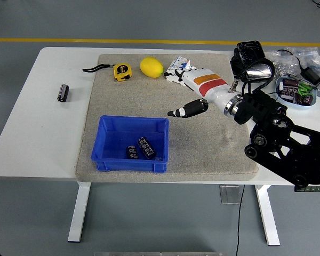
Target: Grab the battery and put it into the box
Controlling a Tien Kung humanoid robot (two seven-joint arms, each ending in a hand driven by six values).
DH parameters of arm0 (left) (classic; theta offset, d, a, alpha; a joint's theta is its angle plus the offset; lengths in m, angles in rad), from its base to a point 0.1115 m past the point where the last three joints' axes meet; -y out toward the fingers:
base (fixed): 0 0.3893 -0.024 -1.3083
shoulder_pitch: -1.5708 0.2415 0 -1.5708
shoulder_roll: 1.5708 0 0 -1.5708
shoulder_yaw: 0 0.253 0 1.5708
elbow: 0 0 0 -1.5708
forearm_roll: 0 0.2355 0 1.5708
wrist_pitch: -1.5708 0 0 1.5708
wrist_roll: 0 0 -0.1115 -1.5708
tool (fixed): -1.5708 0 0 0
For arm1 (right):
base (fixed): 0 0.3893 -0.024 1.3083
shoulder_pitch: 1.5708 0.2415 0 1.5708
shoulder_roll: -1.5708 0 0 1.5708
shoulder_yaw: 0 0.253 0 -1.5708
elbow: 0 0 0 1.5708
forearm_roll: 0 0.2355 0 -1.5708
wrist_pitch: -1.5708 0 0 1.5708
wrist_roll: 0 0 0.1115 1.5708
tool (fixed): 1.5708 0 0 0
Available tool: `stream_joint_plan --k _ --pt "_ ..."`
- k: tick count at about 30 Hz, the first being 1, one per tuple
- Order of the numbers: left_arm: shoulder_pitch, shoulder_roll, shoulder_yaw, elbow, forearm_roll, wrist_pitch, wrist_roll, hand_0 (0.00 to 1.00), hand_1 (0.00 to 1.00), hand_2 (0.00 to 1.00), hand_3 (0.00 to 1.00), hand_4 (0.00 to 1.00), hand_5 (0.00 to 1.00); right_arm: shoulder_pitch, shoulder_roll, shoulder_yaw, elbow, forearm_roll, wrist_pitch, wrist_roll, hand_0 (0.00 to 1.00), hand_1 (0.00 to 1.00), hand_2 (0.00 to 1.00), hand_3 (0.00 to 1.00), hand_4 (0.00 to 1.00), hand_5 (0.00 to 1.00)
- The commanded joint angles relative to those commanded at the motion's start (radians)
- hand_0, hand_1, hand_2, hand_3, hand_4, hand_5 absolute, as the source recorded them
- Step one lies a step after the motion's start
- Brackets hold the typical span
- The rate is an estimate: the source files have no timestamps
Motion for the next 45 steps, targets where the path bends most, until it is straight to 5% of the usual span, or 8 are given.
stream_joint_plan --k 1,6,11,15,17,19,29,45 --pt "0.000 0.000 -0.001 0.000 0.001 0.000 0.000 0.753 0.739 0.792 0.629 0.629 0.519 -0.015 -0.010 0.007 -0.005 0.039 -0.032 0.009 0.690 0.720 0.798 0.854 0.998 0.575" --pt "-0.002 0.000 0.000 0.001 0.003 0.004 -0.003 0.753 0.739 0.792 0.629 0.629 0.519 -0.112 -0.064 0.061 0.005 0.253 -0.126 0.125 0.690 0.720 0.798 0.854 0.998 0.575" --pt "0.000 -0.002 0.002 0.003 0.002 0.010 -0.007 0.753 0.739 0.790 0.628 0.629 0.519 -0.260 -0.083 0.177 0.061 0.455 -0.088 0.283 0.733 0.744 0.807 0.850 0.998 0.641" --pt "0.002 -0.005 -0.006 0.003 0.015 0.010 -0.006 0.753 0.739 0.791 0.629 0.629 0.519 -0.385 -0.067 0.268 0.083 0.624 -0.062 0.296 0.763 0.771 0.813 0.837 0.998 0.704" --pt "0.004 -0.007 -0.015 0.003 0.026 0.011 -0.004 0.753 0.739 0.791 0.629 0.629 0.519 -0.437 -0.052 0.311 0.091 0.703 -0.095 0.251 0.763 0.771 0.813 0.837 0.998 0.704" --pt "0.005 -0.007 -0.022 0.003 0.038 0.009 -0.002 0.753 0.738 0.792 0.629 0.628 0.519 -0.470 -0.037 0.344 0.089 0.712 -0.128 0.222 0.759 0.766 0.810 0.824 0.998 0.742" --pt "0.012 -0.007 -0.046 0.003 0.079 0.005 0.003 0.753 0.735 0.790 0.627 0.630 0.525 -0.606 0.026 0.461 0.075 0.721 -0.129 0.284 0.758 0.765 0.806 0.819 0.998 0.756" --pt "0.006 -0.005 -0.034 0.004 0.067 0.007 -0.005 0.748 0.733 0.790 0.627 0.626 0.529 -0.658 0.125 0.514 -0.008 0.859 -0.116 0.508 0.774 0.769 0.797 0.814 0.998 0.766"
